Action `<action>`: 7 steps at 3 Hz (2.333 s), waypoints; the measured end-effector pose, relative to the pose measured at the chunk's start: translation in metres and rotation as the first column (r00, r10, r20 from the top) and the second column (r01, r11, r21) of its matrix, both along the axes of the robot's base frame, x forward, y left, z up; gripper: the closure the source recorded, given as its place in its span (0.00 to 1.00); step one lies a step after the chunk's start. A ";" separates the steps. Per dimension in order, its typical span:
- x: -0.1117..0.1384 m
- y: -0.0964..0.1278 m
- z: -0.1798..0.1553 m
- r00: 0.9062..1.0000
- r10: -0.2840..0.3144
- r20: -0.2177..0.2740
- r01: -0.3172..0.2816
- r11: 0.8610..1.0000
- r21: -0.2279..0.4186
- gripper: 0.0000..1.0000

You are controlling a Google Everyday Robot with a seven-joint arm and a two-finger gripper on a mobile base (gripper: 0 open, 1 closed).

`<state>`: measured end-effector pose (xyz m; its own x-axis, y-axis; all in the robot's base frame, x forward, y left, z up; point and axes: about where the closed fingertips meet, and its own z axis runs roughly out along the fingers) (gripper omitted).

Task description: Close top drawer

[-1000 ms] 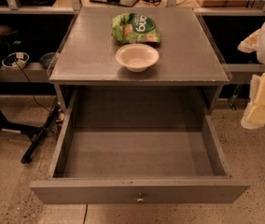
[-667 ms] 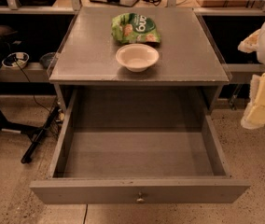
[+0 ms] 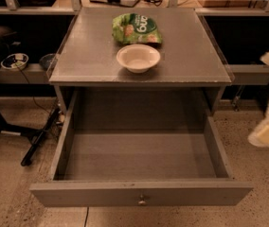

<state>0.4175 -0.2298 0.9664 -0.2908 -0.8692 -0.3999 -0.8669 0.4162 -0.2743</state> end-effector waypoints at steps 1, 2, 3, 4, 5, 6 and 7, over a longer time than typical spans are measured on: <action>-0.015 -0.006 -0.007 1.000 -0.024 0.018 0.022 0.993 0.113 0.00; -0.027 -0.009 -0.020 1.000 -0.014 -0.007 0.015 0.978 0.208 0.00; -0.037 -0.008 -0.032 0.999 0.012 -0.040 -0.001 0.963 0.271 0.00; -0.046 -0.009 -0.040 0.998 -0.021 -0.052 0.035 0.955 0.294 0.00; -0.045 -0.009 -0.041 0.998 -0.029 -0.048 0.042 0.955 0.294 0.00; -0.039 -0.009 -0.040 0.997 -0.073 -0.019 0.075 0.954 0.291 0.00; -0.056 -0.007 -0.044 0.977 -0.197 0.078 0.162 0.933 0.323 0.00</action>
Offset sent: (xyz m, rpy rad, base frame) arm -0.0420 -0.0157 -0.0363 0.3334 0.0459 -0.0046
